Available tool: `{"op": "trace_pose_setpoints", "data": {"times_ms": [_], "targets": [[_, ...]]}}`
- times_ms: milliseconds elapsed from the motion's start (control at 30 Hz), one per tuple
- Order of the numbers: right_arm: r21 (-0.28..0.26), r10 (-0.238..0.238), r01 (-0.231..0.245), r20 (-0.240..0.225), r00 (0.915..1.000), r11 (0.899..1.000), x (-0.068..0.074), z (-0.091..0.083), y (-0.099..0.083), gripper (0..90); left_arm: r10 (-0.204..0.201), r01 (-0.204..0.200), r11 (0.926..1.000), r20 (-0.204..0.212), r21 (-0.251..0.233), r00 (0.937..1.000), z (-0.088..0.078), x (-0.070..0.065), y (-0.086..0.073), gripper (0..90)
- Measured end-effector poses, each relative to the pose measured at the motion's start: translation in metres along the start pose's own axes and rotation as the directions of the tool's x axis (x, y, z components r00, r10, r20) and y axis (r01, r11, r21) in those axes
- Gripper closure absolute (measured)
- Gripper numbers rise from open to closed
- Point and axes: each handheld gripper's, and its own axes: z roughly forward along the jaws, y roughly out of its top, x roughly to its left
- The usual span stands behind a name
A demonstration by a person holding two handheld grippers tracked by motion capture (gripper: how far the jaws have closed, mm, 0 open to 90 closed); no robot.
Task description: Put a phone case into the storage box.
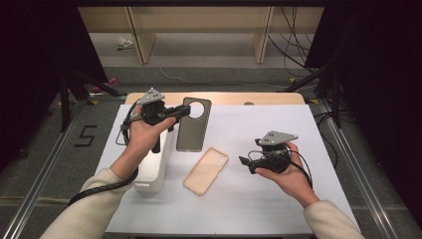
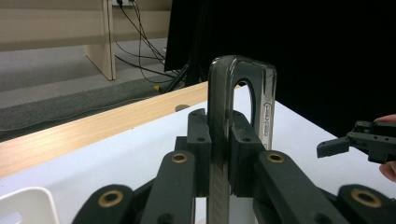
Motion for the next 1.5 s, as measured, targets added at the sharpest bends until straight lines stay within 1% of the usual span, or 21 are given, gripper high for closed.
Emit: {"op": "trace_pose_setpoints", "data": {"times_ms": [200, 433, 500, 633, 767, 933, 1300, 1500], "targets": [[-0.003, 0.005, -0.005, 0.004, 1.0, 1.0, -0.001, -0.002, -0.001, 16.3, -0.002, 0.002, 1.0, -0.004, -0.006, 1.0, -0.007, 0.013, 0.001, 80.8], [0.004, 0.017, -0.017, 0.005, 0.9998, 1.0, -0.002, -0.002, -0.002, 16.3, -0.006, 0.006, 0.9999, -0.027, -0.009, 0.9996, -0.016, 0.031, 0.003, 80.8], [0.001, 0.02, -0.02, 0.005, 0.9998, 1.0, -0.002, -0.002, -0.002, 16.3, -0.001, 0.001, 0.9999, -0.029, -0.012, 0.9996, -0.019, 0.036, 0.004, 80.8], [-0.003, 0.022, -0.022, 0.006, 0.9998, 1.0, -0.003, -0.003, -0.002, 16.3, 0.004, -0.005, 0.9999, -0.039, -0.013, 0.9992, -0.022, 0.045, 0.004, 80.8], [0.001, 0.023, -0.023, 0.006, 0.9997, 1.0, -0.003, -0.002, -0.002, 16.3, -0.002, 0.001, 0.9998, -0.05, -0.018, 0.9987, -0.026, 0.053, 0.005, 80.8], [0.0, 0.026, -0.026, 0.008, 0.9996, 1.0, -0.003, -0.002, -0.002, 16.3, -0.002, 0.0, 0.9996, -0.065, -0.029, 0.9979, -0.03, 0.06, 0.005, 80.7], [0.003, 0.028, -0.028, 0.008, 0.9996, 1.0, -0.003, -0.002, -0.003, 16.3, 0.004, -0.007, 0.9995, -0.093, -0.032, 0.9956, -0.037, 0.074, 0.007, 80.7], [0.003, 0.029, -0.029, 0.008, 0.9996, 1.0, -0.004, -0.002, -0.003, 16.2, 0.011, -0.015, 0.9993, -0.101, -0.034, 0.9948, -0.04, 0.081, 0.007, 80.8]]}}
